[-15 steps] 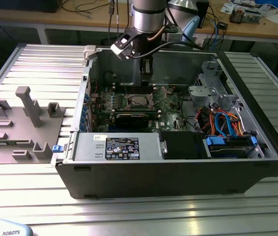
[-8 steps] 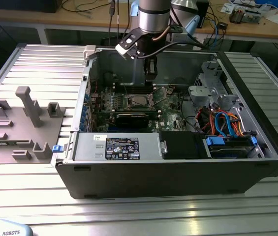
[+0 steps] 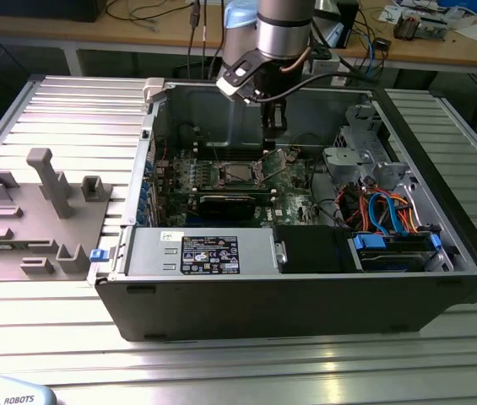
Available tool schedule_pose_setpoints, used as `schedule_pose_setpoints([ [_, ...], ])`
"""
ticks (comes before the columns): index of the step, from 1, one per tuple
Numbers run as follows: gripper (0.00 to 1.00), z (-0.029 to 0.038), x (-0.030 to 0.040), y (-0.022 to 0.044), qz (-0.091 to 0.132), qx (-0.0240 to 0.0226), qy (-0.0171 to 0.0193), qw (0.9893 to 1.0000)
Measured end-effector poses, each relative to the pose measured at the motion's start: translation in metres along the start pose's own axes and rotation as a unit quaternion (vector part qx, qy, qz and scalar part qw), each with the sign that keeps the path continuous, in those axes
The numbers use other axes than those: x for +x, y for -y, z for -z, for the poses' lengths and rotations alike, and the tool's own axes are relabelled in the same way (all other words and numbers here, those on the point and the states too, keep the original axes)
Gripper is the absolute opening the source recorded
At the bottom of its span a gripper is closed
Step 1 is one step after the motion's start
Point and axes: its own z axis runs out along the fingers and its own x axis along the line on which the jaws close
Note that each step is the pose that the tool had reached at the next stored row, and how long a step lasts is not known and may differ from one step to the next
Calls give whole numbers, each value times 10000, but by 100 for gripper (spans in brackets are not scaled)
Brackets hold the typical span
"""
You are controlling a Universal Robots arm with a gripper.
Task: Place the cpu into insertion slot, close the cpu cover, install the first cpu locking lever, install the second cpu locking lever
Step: 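Close the cpu cover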
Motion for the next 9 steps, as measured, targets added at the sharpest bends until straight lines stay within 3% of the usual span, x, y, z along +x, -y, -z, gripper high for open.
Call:
schedule_pose_setpoints([
  [3,11,-13,-2,-83,1,26,0,10000],
  [6,11,-38,-1,-237,2,77,-37,10000],
  [9,11,-60,-1,-355,3,114,-41,9999],
])
